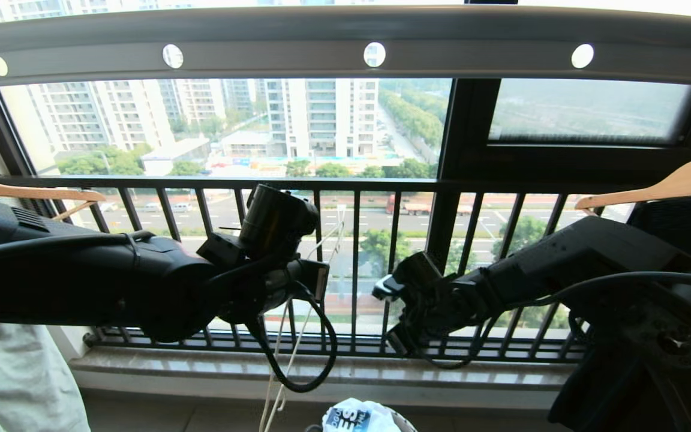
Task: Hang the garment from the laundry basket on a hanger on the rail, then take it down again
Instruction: Put clothes in the basket, then hang the clothes rack on the clothesline
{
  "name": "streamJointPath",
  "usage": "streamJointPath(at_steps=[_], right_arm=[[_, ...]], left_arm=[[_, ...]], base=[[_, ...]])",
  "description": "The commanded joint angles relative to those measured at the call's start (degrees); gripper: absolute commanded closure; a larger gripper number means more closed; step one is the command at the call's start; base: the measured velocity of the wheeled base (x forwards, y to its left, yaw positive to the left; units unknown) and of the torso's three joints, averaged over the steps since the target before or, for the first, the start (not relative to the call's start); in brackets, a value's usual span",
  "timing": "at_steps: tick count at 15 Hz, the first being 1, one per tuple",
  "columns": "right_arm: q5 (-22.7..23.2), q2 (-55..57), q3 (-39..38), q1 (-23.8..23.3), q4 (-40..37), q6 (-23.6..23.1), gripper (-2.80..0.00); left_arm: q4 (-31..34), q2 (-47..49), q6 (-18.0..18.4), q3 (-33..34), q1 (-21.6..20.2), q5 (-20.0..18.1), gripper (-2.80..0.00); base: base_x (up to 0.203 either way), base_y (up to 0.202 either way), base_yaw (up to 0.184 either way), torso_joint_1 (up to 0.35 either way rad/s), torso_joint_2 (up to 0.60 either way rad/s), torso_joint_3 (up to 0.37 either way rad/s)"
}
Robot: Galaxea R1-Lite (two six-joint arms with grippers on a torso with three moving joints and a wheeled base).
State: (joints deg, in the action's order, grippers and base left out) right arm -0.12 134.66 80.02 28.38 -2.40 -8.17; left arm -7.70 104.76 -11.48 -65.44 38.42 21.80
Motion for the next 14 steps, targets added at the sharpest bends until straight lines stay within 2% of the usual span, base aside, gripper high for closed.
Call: streamJointPath(at_steps=[1, 3, 5, 10, 14], right_arm=[[-2.01, -7.0, -10.56, 0.15, 2.74, 1.17, 0.0], [-5.31, -11.69, -18.54, 0.13, 7.01, 2.64, 0.0], [-7.89, -17.7, -24.47, 0.17, 9.49, 3.64, 0.0], [-15.07, -31.14, -35.81, -0.09, 10.23, 5.29, 0.0], [-17.78, -43.94, -43.86, -0.15, 10.07, 5.49, 0.0]], left_arm=[[2.0, -2.98, 0.12, 2.49, 0.35, 0.11, 0.0], [3.12, -3.98, 0.01, 4.06, 0.66, -0.27, 0.0], [3.7, -7.3, -0.17, 8.98, 0.87, -1.14, 0.0], [4.37, -17.0, -0.44, 19.17, 1.61, -2.79, 0.0], [15.93, -27.03, -1.76, 22.55, 1.51, -4.26, 0.0]], base=[[0.0, 0.0, 0.0, 0.0, 0.0, 0.0], [0.0, 0.0, 0.0, 0.0, 0.0, 0.0], [0.0, 0.0, 0.0, 0.0, 0.0, 0.0], [0.0, 0.0, 0.0, 0.0, 0.0, 0.0], [0.0, 0.0, 0.0, 0.0, 0.0, 0.0]])
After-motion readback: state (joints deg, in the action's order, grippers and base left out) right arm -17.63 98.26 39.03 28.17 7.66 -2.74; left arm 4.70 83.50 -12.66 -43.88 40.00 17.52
